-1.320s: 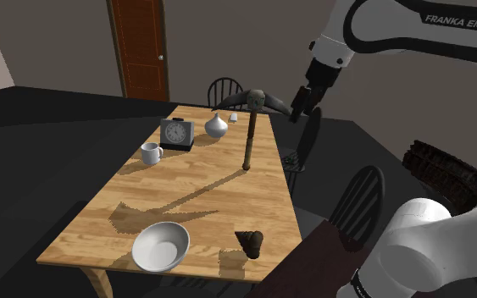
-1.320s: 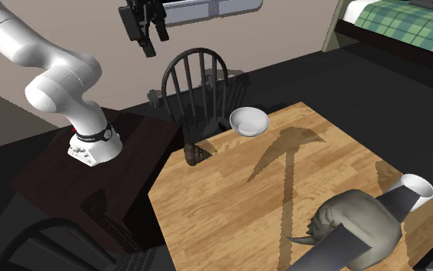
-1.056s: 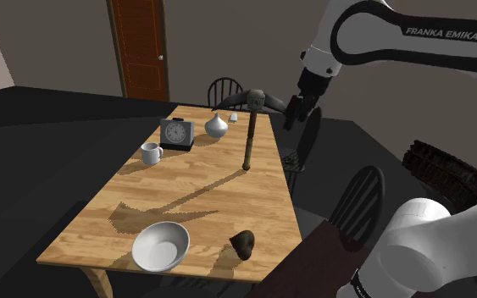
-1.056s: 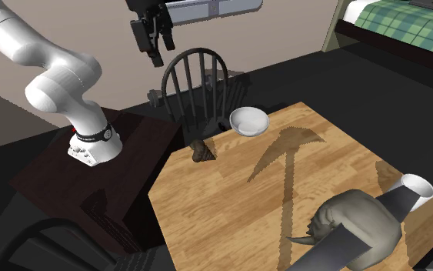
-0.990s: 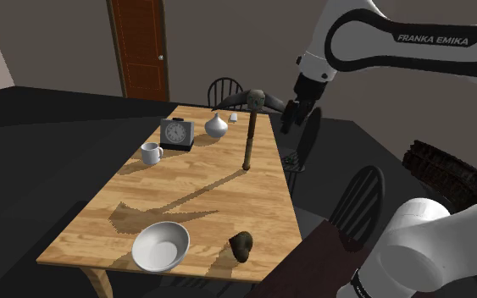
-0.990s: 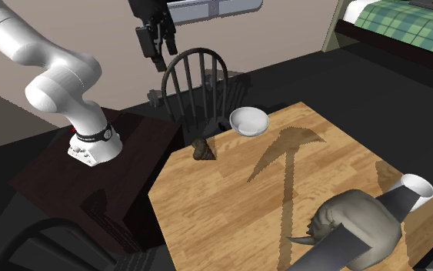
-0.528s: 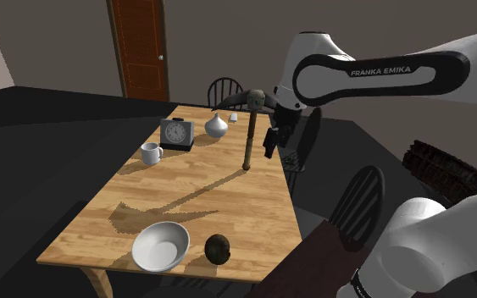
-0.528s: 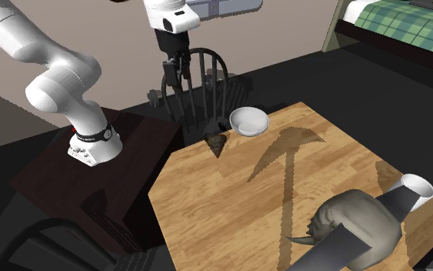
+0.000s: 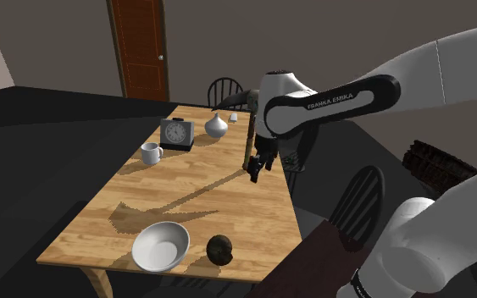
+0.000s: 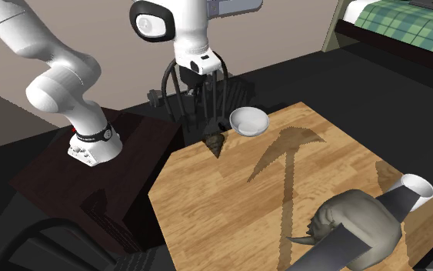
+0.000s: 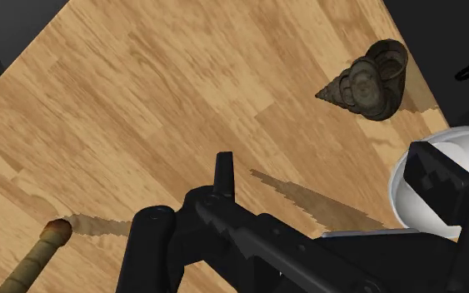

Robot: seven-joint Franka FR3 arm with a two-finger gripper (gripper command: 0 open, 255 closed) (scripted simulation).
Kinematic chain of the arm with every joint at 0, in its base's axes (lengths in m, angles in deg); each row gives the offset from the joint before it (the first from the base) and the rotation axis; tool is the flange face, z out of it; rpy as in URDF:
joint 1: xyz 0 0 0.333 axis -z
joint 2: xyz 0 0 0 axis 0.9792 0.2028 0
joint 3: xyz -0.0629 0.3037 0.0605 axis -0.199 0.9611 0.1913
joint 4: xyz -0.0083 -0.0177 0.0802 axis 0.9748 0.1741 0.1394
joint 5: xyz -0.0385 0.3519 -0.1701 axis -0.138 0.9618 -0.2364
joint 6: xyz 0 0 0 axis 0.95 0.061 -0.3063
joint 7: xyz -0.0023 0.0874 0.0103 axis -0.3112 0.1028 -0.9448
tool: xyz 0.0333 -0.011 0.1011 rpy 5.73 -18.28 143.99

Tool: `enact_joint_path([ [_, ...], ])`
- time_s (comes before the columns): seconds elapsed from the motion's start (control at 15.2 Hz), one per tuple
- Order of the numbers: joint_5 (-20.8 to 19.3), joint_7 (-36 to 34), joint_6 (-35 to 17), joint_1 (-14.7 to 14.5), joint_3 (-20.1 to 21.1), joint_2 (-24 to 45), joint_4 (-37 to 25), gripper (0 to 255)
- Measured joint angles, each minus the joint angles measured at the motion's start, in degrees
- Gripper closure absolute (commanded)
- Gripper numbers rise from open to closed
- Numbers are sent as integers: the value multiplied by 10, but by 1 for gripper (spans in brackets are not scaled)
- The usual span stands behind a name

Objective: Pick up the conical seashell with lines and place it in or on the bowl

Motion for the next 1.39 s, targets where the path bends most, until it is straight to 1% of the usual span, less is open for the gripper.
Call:
enact_joint_path([
  [0.4, -7, -25, -73, -8, 20, 118, -1, 0],
  [0.73, -20, -41, -125, -13, 29, 209, -2, 0],
  [1.19, -47, -75, -190, -28, 34, 363, -39, 0],
  [1.39, -54, -81, -209, -31, 32, 392, -42, 0],
])
